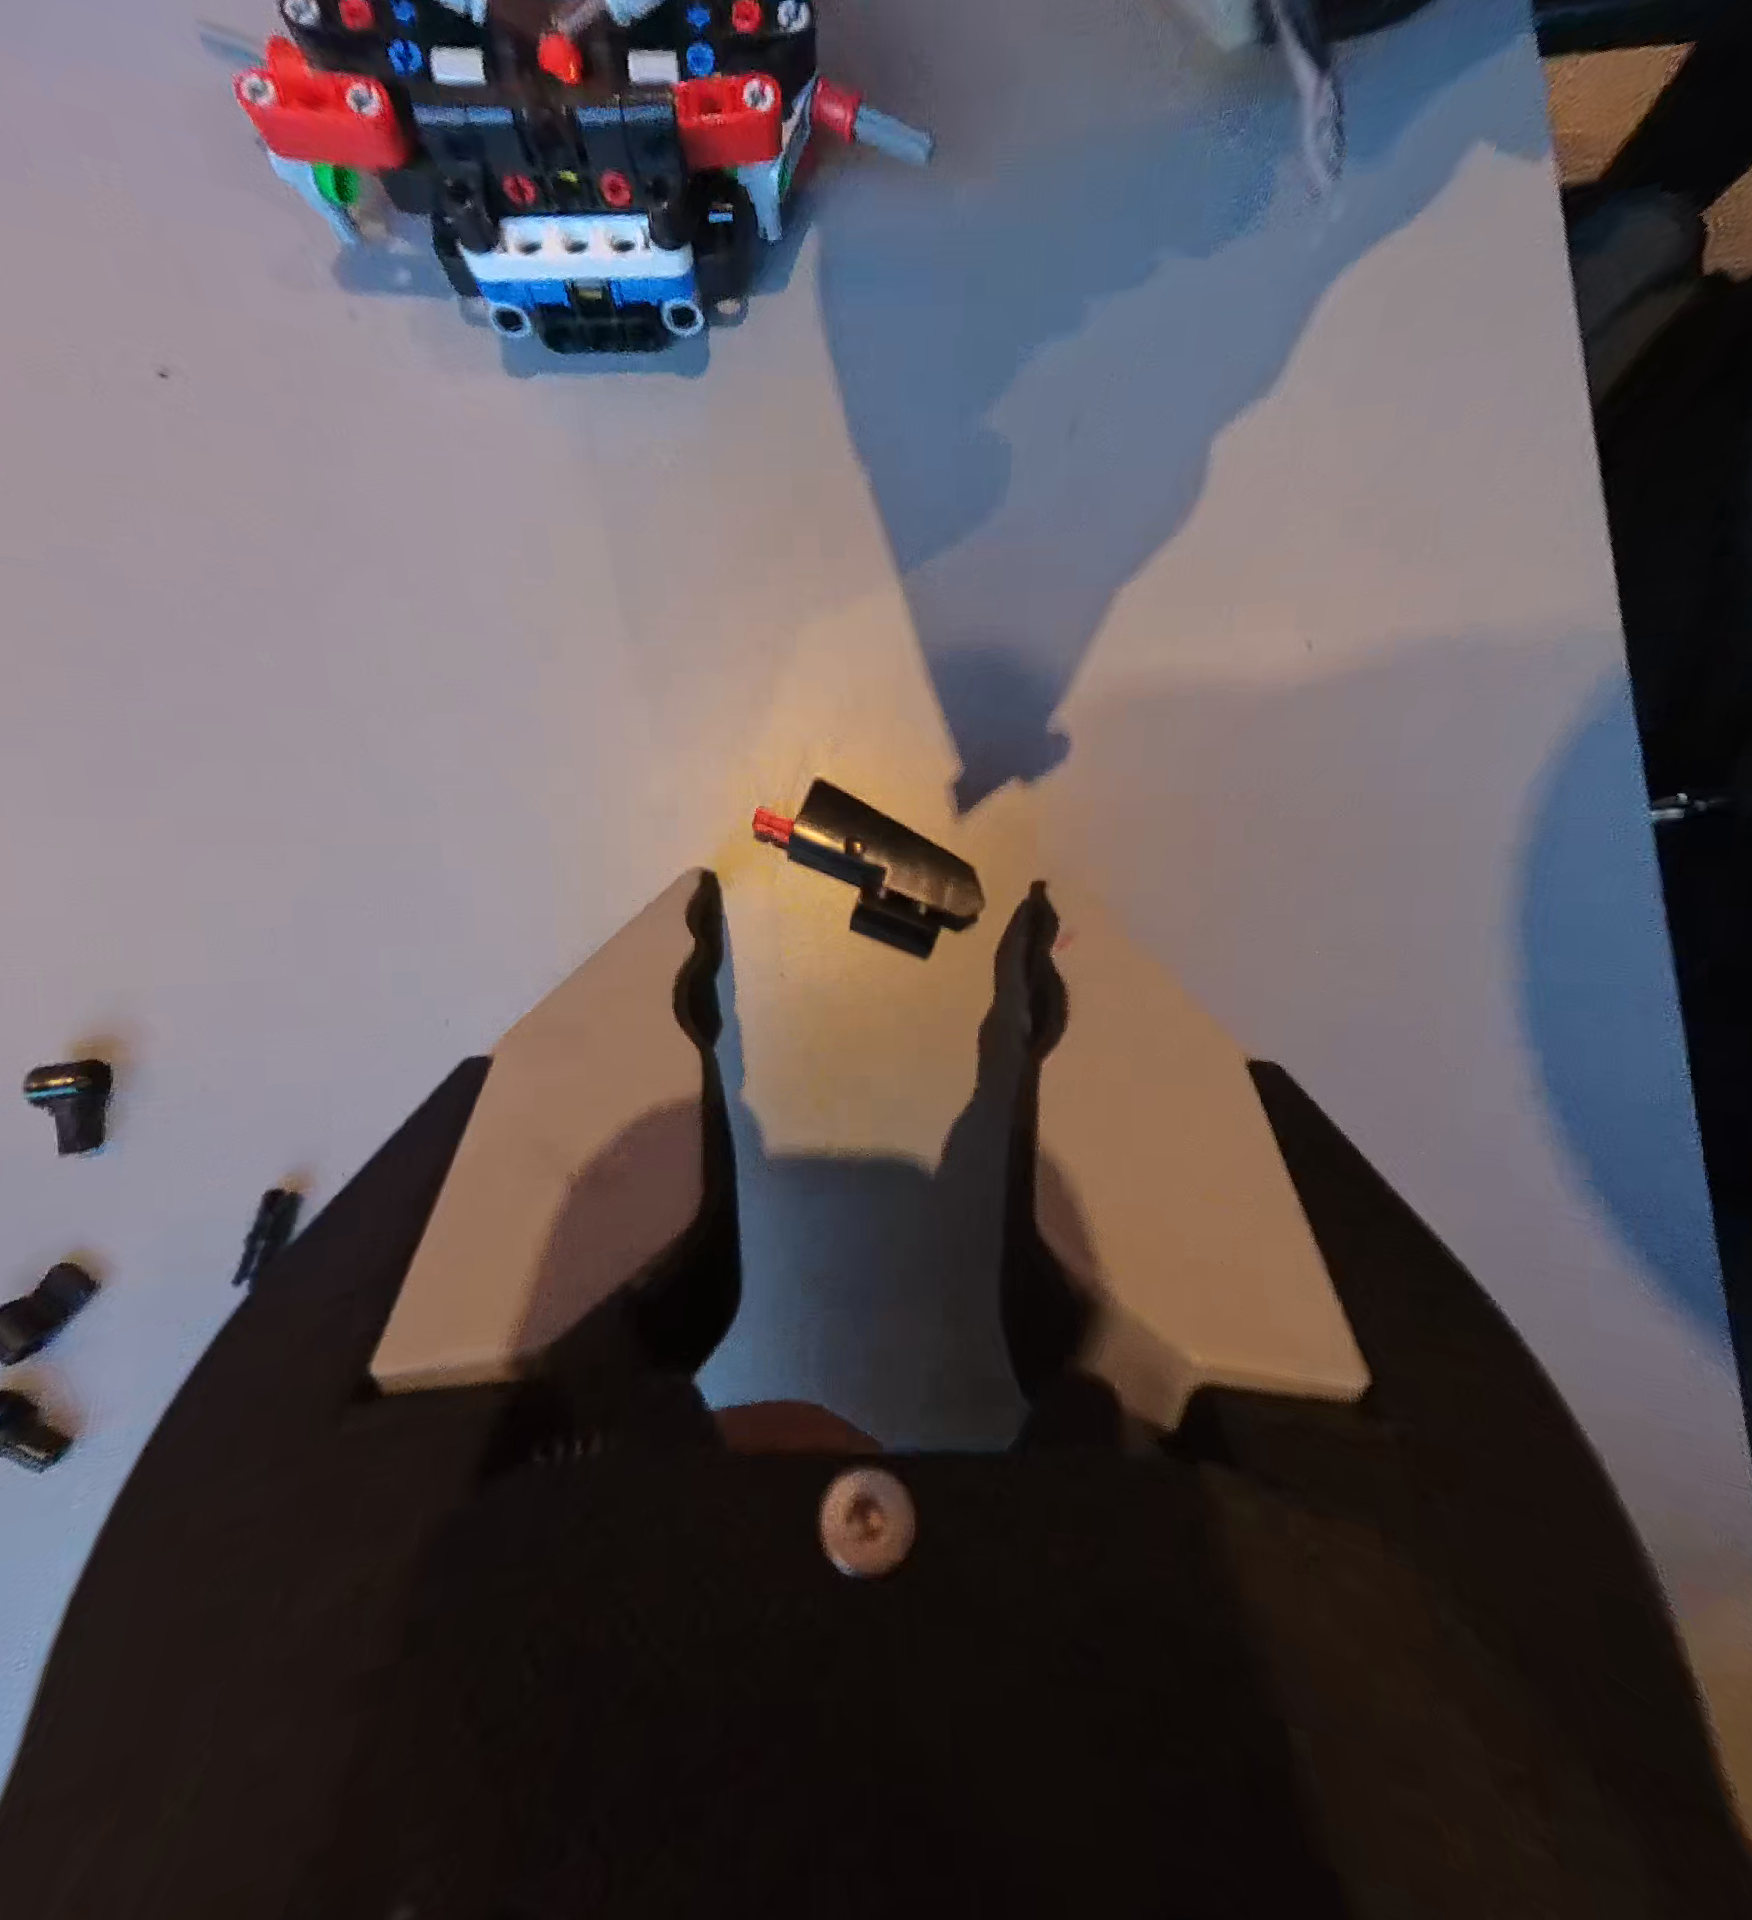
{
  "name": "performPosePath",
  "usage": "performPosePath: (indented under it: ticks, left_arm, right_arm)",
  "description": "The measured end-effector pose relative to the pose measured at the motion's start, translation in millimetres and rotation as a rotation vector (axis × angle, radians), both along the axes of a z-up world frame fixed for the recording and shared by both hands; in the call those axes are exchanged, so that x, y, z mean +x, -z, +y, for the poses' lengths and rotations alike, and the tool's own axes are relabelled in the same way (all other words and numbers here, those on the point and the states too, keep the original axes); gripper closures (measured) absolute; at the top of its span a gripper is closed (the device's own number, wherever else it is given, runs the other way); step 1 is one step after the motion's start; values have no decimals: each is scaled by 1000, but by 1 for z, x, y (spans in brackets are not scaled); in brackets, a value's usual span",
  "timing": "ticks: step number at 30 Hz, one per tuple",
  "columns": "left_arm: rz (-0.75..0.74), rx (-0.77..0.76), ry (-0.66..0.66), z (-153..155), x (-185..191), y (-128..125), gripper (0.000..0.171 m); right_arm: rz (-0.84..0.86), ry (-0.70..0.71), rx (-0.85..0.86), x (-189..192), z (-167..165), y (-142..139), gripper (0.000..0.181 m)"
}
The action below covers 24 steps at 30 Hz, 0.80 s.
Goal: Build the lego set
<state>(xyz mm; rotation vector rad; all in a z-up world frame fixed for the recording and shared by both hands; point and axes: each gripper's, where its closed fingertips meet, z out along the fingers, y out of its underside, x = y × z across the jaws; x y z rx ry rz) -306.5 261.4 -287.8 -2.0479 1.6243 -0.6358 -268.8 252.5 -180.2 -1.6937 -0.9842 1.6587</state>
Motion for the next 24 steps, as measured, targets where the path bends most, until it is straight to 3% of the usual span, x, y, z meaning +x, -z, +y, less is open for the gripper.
performPosePath:
  ticks: [10, 17, 20, 24]
  left_arm:
    - [-52, -13, -17, -26, 17, -1, 141]
    - [-83, -48, -57, -54, 36, -2, 142]
    - [-66, 12, -117, -52, 34, -3, 131]
    - [-156, 38, -284, -35, 38, -27, 138]
  right_arm:
    - [7, 12, -18, 14, 2, 5, 181]
    - [9, 19, -2, 23, -6, 4, 181]
    - [5, 16, -1, 23, -11, 7, 181]
    - [42, 28, 1, 19, -14, 3, 181]
